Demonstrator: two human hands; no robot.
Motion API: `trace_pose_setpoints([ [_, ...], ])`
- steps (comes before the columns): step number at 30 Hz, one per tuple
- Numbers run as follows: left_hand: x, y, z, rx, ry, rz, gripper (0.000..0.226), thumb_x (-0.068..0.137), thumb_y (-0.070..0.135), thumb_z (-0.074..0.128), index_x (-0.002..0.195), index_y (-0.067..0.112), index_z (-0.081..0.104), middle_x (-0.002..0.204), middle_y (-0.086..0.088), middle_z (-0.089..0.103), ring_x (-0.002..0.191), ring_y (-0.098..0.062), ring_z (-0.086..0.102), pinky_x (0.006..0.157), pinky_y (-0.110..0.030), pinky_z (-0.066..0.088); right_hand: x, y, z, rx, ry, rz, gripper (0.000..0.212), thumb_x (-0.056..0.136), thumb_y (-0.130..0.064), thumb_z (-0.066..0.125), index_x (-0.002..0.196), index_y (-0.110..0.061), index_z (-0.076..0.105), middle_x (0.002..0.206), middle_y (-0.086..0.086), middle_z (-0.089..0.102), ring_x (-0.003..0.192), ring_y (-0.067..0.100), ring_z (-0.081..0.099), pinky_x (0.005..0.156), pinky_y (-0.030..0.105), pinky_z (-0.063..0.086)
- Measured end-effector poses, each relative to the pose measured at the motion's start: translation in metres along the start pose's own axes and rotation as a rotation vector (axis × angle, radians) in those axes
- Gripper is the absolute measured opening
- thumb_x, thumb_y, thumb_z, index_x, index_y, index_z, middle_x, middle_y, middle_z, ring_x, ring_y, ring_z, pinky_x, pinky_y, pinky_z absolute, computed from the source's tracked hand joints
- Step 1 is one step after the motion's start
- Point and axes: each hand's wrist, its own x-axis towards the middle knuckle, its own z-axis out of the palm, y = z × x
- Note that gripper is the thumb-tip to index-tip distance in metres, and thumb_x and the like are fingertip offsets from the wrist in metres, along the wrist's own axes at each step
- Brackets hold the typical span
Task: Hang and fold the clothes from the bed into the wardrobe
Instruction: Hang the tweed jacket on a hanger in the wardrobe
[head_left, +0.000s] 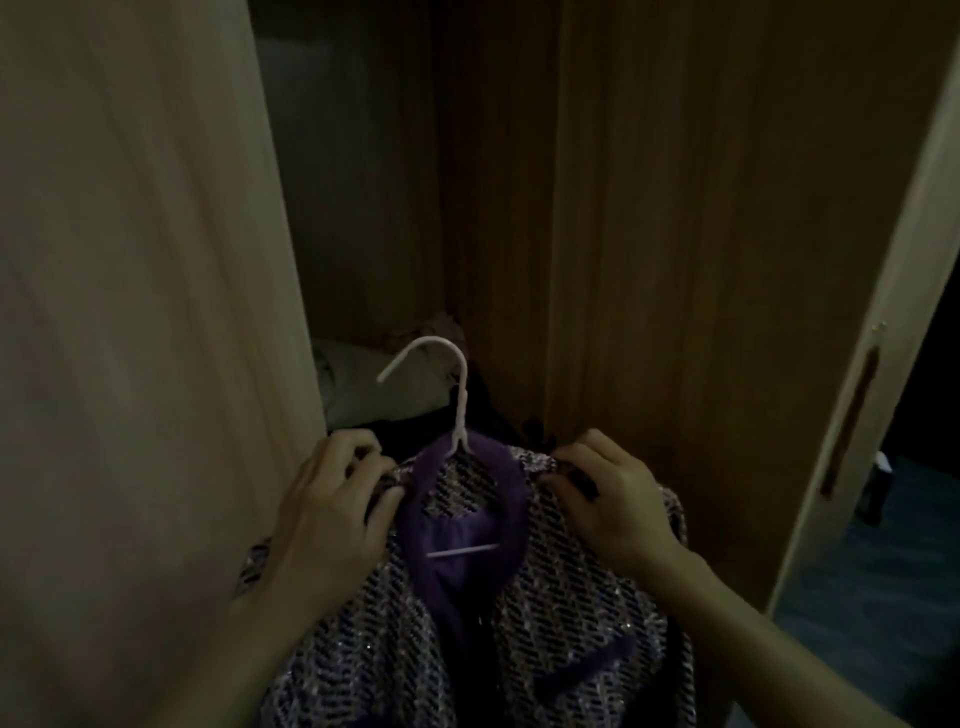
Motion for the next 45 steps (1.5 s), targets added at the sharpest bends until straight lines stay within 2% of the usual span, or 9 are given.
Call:
trace_pose_setpoints([
  [8, 0.037, -0.064, -0.019, 0.142, -0.146, 0.09, 0.059, 0.102, 0.05, 0.025, 0.123, 0.012, 0.066, 0.127, -0.004, 0.061, 0.118, -0.026, 0.052, 0.094, -0.041, 0.046, 0.022, -0.001, 0.047, 0.11, 0.068, 0.028, 0.02, 0.084, -0.024, 0.07, 0.098, -0.009, 0.071, 0.089, -0.005, 0.059, 0.075, 0.008, 0.058, 0.062, 0.029, 0.053],
  [11, 0.062, -0.085, -0.019, 0.372, -0.203, 0.104, 0.055, 0.096, 0.046, 0.036, 0.129, 0.01, 0.062, 0.131, -0.006, 0.06, 0.126, -0.027, 0.051, 0.098, -0.042, 0.045, 0.033, 0.008, 0.063, 0.148, 0.101, 0.03, 0.018, 0.082, -0.021, 0.074, 0.097, -0.012, 0.071, 0.089, -0.009, 0.059, 0.076, 0.001, 0.057, 0.063, 0.019, 0.05],
  [15, 0.087, -0.105, -0.01, 0.584, -0.319, 0.111, 0.057, 0.084, 0.043, 0.064, 0.13, 0.009, 0.061, 0.135, -0.01, 0.058, 0.133, -0.027, 0.044, 0.105, -0.04, 0.031, 0.05, 0.026, 0.082, 0.173, 0.125, 0.028, 0.018, 0.08, -0.02, 0.076, 0.094, -0.011, 0.072, 0.088, -0.008, 0.06, 0.073, 0.005, 0.059, 0.06, 0.022, 0.05],
  [19, 0.107, -0.113, -0.003, 0.82, -0.508, 0.14, 0.066, 0.084, 0.045, 0.063, 0.141, 0.013, 0.052, 0.142, -0.009, 0.053, 0.14, -0.028, 0.038, 0.114, -0.052, 0.025, 0.067, 0.048, 0.101, 0.234, 0.097, 0.042, 0.018, 0.08, -0.021, 0.076, 0.094, -0.011, 0.073, 0.087, -0.005, 0.062, 0.075, 0.007, 0.061, 0.059, 0.029, 0.052],
  [23, 0.123, -0.123, 0.007, 0.986, -0.705, 0.103, 0.058, 0.095, 0.038, 0.047, 0.148, 0.016, 0.04, 0.151, -0.008, 0.037, 0.149, -0.028, 0.015, 0.116, -0.058, -0.004, 0.083, 0.072, 0.122, 0.293, 0.066, 0.057, 0.016, 0.078, -0.021, 0.081, 0.091, -0.015, 0.073, 0.086, -0.01, 0.06, 0.079, -0.001, 0.06, 0.066, 0.021, 0.048],
  [29, 0.124, -0.107, 0.015, 1.02, -0.72, 0.022, 0.046, 0.094, 0.03, 0.046, 0.136, 0.013, 0.049, 0.144, -0.011, 0.041, 0.145, -0.029, 0.02, 0.115, -0.05, 0.012, 0.091, 0.085, 0.141, 0.394, 0.066, 0.027, 0.012, 0.083, -0.026, 0.074, 0.091, -0.017, 0.073, 0.089, -0.013, 0.06, 0.081, -0.002, 0.06, 0.071, 0.017, 0.046],
  [34, 0.112, -0.085, 0.004, 1.005, -0.674, 0.018, 0.048, 0.091, 0.022, 0.035, 0.134, 0.008, 0.053, 0.139, -0.014, 0.049, 0.143, -0.03, 0.03, 0.111, -0.047, 0.026, 0.077, 0.067, 0.123, 0.423, 0.024, -0.003, 0.016, 0.08, -0.021, 0.075, 0.095, -0.014, 0.072, 0.088, -0.011, 0.059, 0.081, 0.001, 0.061, 0.067, 0.025, 0.049],
  [39, 0.086, -0.047, -0.028, 0.916, -0.57, 0.143, 0.036, 0.049, 0.04, 0.086, 0.078, 0.02, 0.078, 0.092, 0.0, 0.074, 0.102, -0.02, 0.069, 0.074, -0.029, 0.053, 0.062, 0.039, 0.087, 0.384, 0.006, -0.016, 0.02, 0.078, -0.023, 0.073, 0.093, -0.01, 0.074, 0.084, -0.007, 0.06, 0.076, 0.005, 0.062, 0.065, 0.024, 0.048],
  [45, 0.027, -0.015, -0.076, 0.836, -0.437, 0.171, 0.035, 0.051, 0.031, 0.09, 0.081, 0.018, 0.077, 0.104, -0.006, 0.075, 0.1, -0.02, 0.07, 0.066, -0.029, 0.054, 0.026, -0.015, 0.038, 0.326, -0.004, -0.051, 0.022, 0.078, -0.025, 0.072, 0.092, -0.009, 0.074, 0.084, -0.005, 0.062, 0.073, 0.009, 0.062, 0.063, 0.024, 0.048],
])
